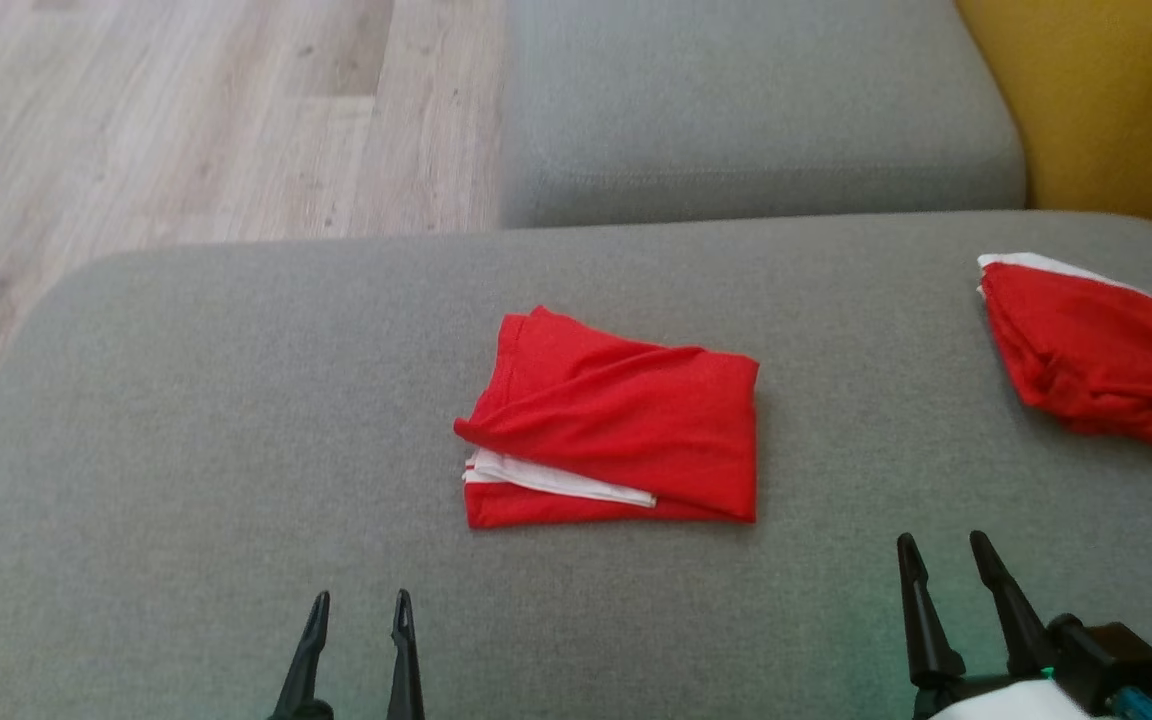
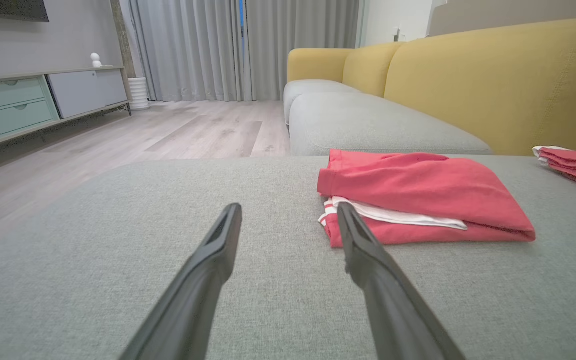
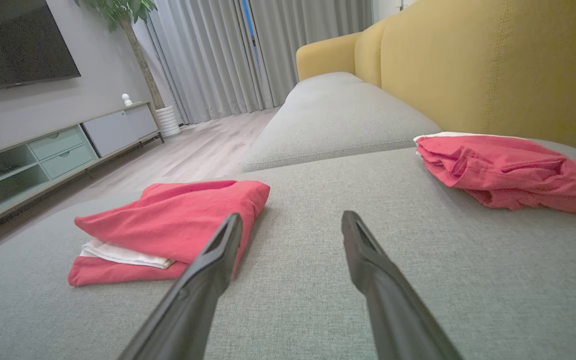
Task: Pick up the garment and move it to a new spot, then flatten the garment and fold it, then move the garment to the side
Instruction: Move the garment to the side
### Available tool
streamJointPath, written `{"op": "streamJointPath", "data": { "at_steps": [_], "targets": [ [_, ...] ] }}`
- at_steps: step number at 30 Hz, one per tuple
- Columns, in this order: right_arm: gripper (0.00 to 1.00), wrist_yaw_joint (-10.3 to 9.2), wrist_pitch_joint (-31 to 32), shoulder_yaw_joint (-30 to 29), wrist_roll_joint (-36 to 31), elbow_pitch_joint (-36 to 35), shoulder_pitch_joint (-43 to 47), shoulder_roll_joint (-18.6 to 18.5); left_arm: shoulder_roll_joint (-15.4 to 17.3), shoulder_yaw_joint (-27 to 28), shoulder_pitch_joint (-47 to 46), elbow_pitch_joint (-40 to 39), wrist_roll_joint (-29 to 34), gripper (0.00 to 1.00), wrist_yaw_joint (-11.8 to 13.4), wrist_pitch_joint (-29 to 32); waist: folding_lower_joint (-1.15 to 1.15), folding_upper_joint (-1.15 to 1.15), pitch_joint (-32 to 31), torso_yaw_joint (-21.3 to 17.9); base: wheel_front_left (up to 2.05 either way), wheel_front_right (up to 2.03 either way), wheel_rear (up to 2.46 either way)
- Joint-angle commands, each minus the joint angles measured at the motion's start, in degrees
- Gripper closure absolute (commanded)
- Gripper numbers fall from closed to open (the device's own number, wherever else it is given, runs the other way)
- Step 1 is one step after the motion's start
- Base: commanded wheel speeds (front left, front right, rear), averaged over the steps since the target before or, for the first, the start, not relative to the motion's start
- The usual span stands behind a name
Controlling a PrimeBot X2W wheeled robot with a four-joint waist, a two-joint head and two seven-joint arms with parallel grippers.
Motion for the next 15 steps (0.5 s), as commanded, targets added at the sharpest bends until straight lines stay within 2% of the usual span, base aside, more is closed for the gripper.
{"op": "streamJointPath", "data": {
  "at_steps": [1, 5, 10, 15],
  "targets": [
    [0.00, -0.10, -0.61, 1.12, -0.48, -1.57, -2.74, -0.75, -0.34, 2.02, -2.74, -1.73, -0.08, 0.00, 0.33, -0.47, 0.00, 0.00, 1.01, 0.38, 0.00, 0.00, 0.00],
    [0.00, -0.10, -0.61, 1.67, 2.18, -0.04, -4.51, -0.48, -0.34, 1.85, -3.93, -1.88, -0.07, 0.00, 0.20, -0.47, 0.00, 0.00, 3.74, 1.43, 0.00, 0.00, 0.00],
    [0.00, -0.10, -0.29, 5.39, 11.44, 5.56, -10.50, -0.53, -0.34, 2.13, -6.34, -0.91, -0.49, 0.00, -0.73, -0.47, 0.00, 0.00, 7.87, 2.80, 0.00, 0.00, 0.00],
    [0.00, -0.10, 4.05, 8.45, 20.85, 11.99, -19.18, -1.82, -0.34, 0.55, -8.70, -0.92, -0.72, 0.00, -0.72, -0.47, 0.00, 0.00, 11.19, 4.17, 0.00, 0.00, 0.00]
  ]
}}
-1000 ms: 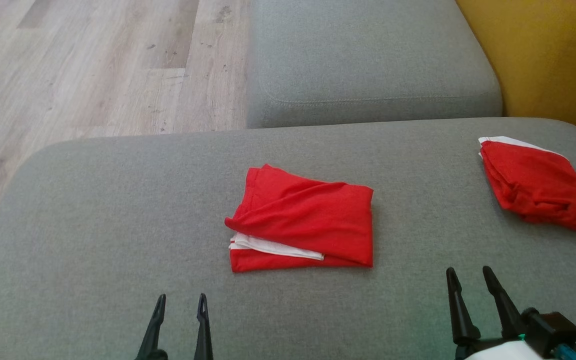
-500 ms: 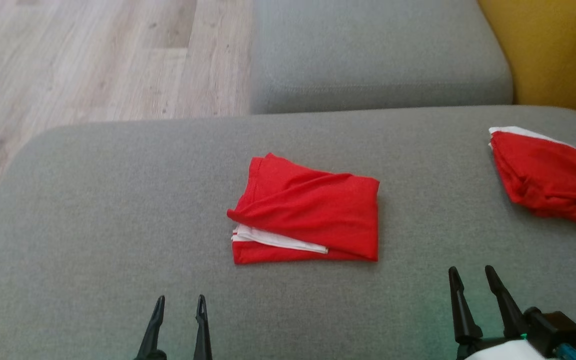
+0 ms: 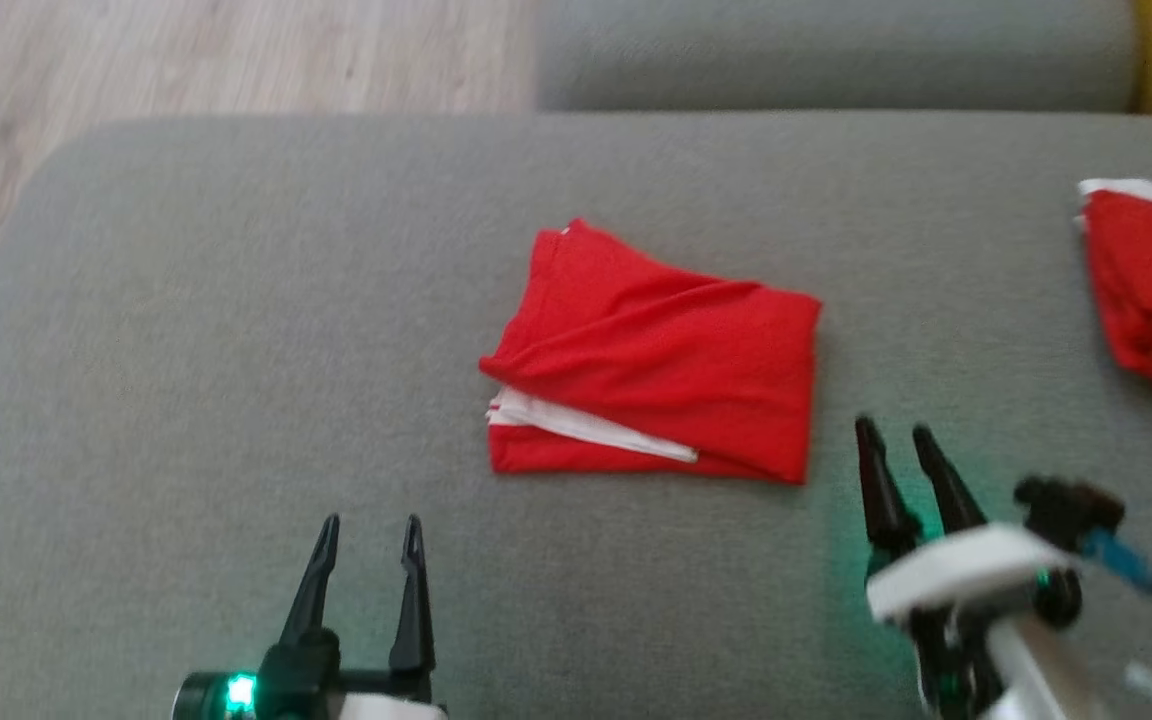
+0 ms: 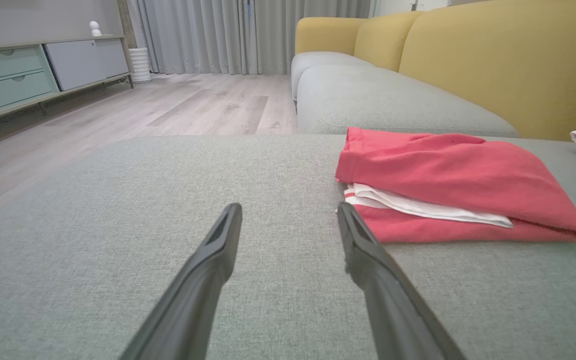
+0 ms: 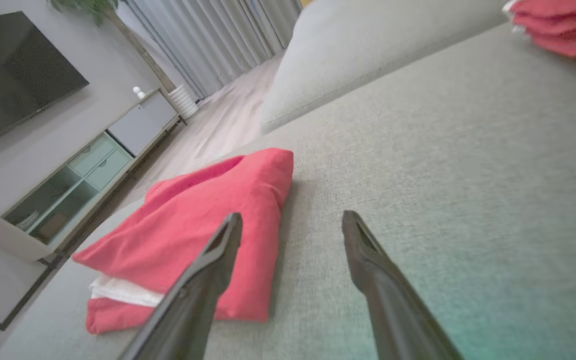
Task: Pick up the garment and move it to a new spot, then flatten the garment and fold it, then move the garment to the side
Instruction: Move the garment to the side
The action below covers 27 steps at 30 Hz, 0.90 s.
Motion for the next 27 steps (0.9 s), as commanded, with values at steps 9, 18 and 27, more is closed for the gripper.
{"op": "streamJointPath", "data": {
  "at_steps": [9, 18, 27],
  "targets": [
    [0.00, -0.10, 7.66, 5.30, 15.78, 8.39, -11.92, -0.04, -0.29, -1.66, -5.48, -1.56, -0.94, 0.00, 1.55, -0.47, -0.02, 0.00, 4.18, 3.17, 0.00, 0.00, 0.00],
    [1.00, -0.10, 7.95, 11.47, 24.26, 8.48, -15.57, -2.58, -0.29, -2.34, -6.56, -2.00, -1.92, 0.00, 3.22, -0.47, -0.02, 0.00, 6.24, 2.87, 0.00, 0.00, 0.00],
    [1.00, -0.10, 6.24, 15.66, 22.37, 3.21, -21.56, -14.59, -0.29, -1.80, -8.52, -3.22, -1.00, 0.00, 3.11, -0.47, -0.02, 0.00, 10.86, -4.92, 0.00, 0.00, 0.00]
  ]
}}
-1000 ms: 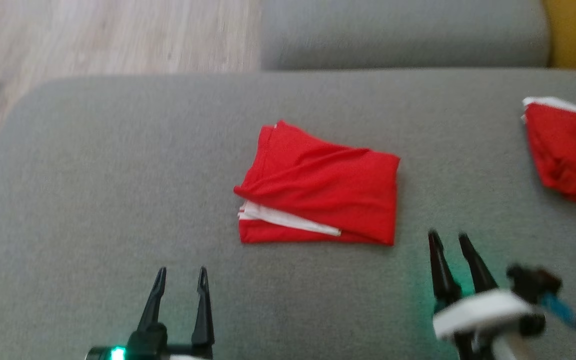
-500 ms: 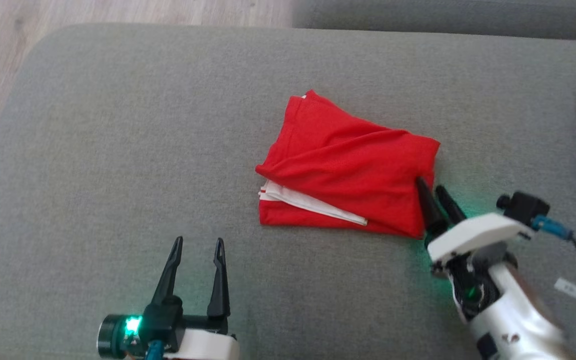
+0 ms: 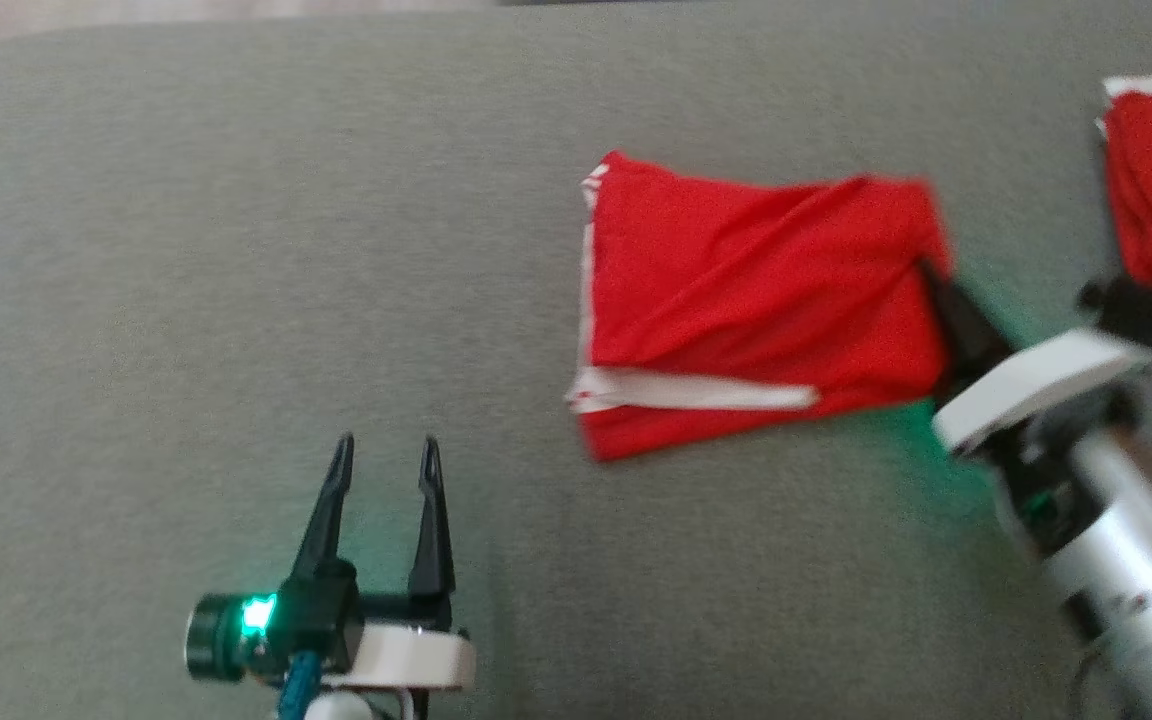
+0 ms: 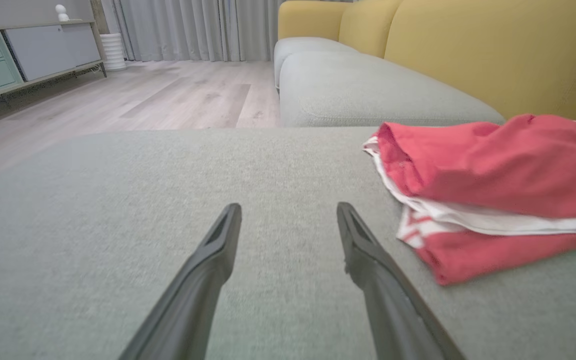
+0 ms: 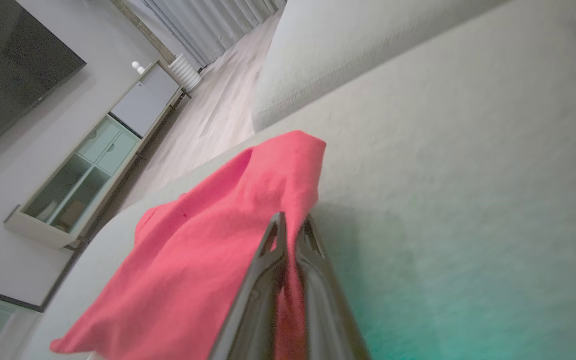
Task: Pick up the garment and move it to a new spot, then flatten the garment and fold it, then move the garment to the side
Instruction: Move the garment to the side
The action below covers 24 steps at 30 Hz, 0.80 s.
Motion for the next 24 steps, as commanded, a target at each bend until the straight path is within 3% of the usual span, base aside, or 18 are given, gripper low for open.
{"op": "streamJointPath", "data": {
  "at_steps": [1, 8, 14, 22, 23, 24],
  "targets": [
    [1.00, -0.04, -0.40, 0.66, -1.41, -2.85, -3.97, -3.75, -0.25, 1.77, -3.11, -2.31, 0.75, 0.00, -0.11, -0.47, -0.01, 0.00, 2.95, -3.96, 0.00, 0.00, 0.00],
    [1.00, -0.04, 3.23, -1.45, -4.76, -6.19, -10.88, -15.90, -0.25, 3.09, -7.02, -3.53, 3.15, 0.00, -1.88, -0.47, -0.01, 0.00, 7.39, -9.40, 0.00, 0.00, 0.00],
    [1.00, -0.04, 7.22, -5.83, -6.67, -6.86, -14.97, -24.02, -0.25, 3.49, -10.02, -4.15, 4.31, 0.00, -2.97, -0.47, -0.01, 0.00, 10.68, -10.83, 0.00, 0.00, 0.00],
    [1.00, -0.04, 9.74, -12.37, -11.49, -6.02, -16.60, -29.06, -0.25, 2.98, -11.26, -4.14, 4.52, 0.00, -3.61, -0.47, -0.01, 0.00, 13.08, -10.59, 0.00, 0.00, 0.00],
    [0.66, -0.04, 9.57, -13.38, -12.87, -5.44, -16.58, -29.07, -0.25, 2.91, -11.32, -4.07, 4.49, 0.00, -3.64, -0.47, -0.01, 0.00, 13.14, -10.47, 0.00, 0.00, 0.00],
    [0.00, -0.04, 9.26, -14.48, -14.66, -4.72, -16.57, -28.94, -0.25, 2.83, -11.36, -3.98, 4.41, 0.00, -3.68, -0.47, -0.01, 0.00, 13.13, -10.31, 0.00, 0.00, 0.00]
  ]
}}
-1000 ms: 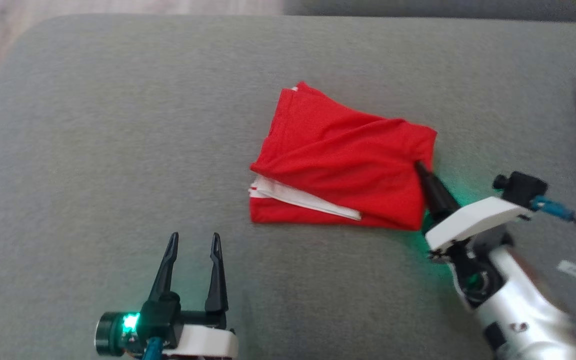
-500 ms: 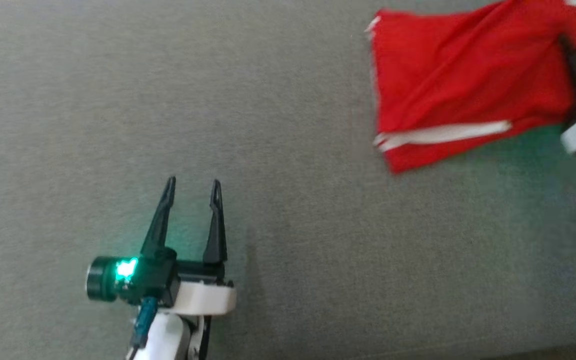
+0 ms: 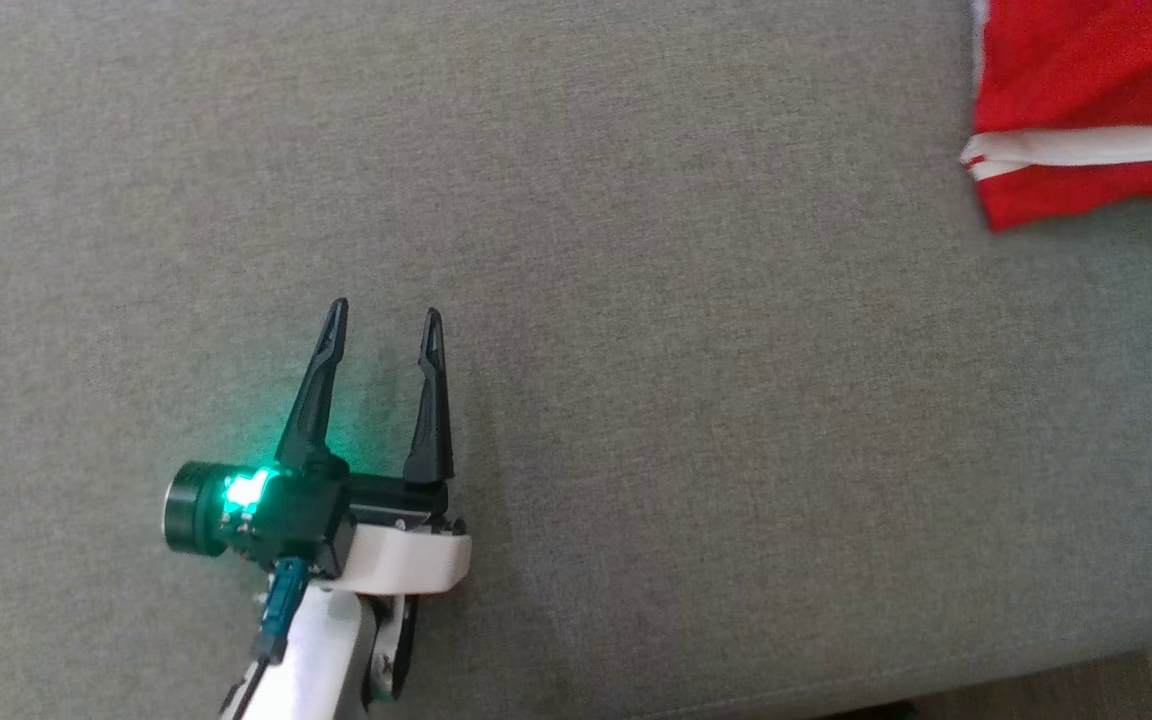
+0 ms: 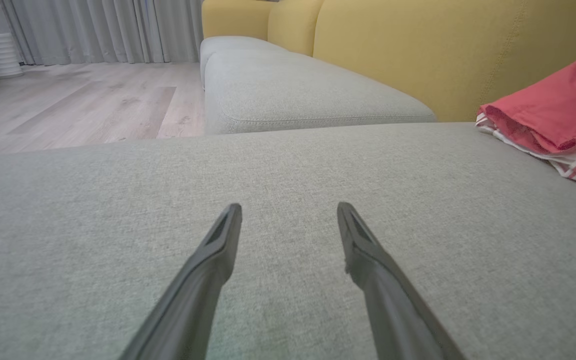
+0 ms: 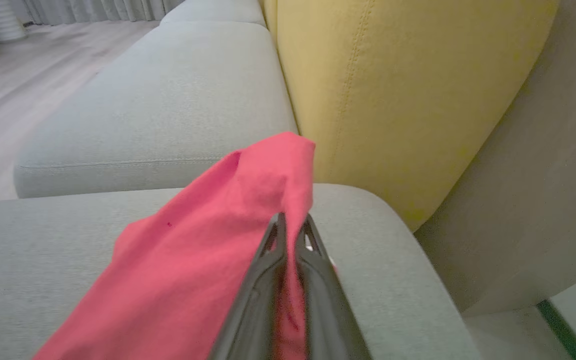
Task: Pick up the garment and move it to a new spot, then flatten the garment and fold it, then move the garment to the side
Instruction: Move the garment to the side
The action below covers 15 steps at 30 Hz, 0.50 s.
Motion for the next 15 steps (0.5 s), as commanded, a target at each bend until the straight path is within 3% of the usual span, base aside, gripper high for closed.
{"op": "streamJointPath", "data": {
  "at_steps": [1, 8, 15],
  "targets": [
    [0.00, -0.04, -0.99, -1.57, -2.38, -0.64, -0.22, -2.36, -0.12, 1.11, -0.73, -1.31, 0.21, 0.00, -0.19, -0.46, -0.01, 0.00, -0.20, 0.31, 0.00, 0.00, 0.00],
    [0.00, -0.04, -5.02, -4.72, -16.02, -2.24, 4.20, 5.72, -0.12, 1.83, -0.44, -0.22, -1.99, 0.00, -0.87, -0.46, -0.01, 0.00, -4.71, 1.91, 0.00, 0.00, 0.00],
    [0.00, -0.04, -10.70, -0.70, -22.54, -8.28, 14.05, 17.62, -0.12, 2.14, 2.89, -0.86, -5.38, 0.00, -0.77, -0.46, -0.01, 0.00, -12.42, 3.49, 0.00, 0.00, 0.00]
  ]
}}
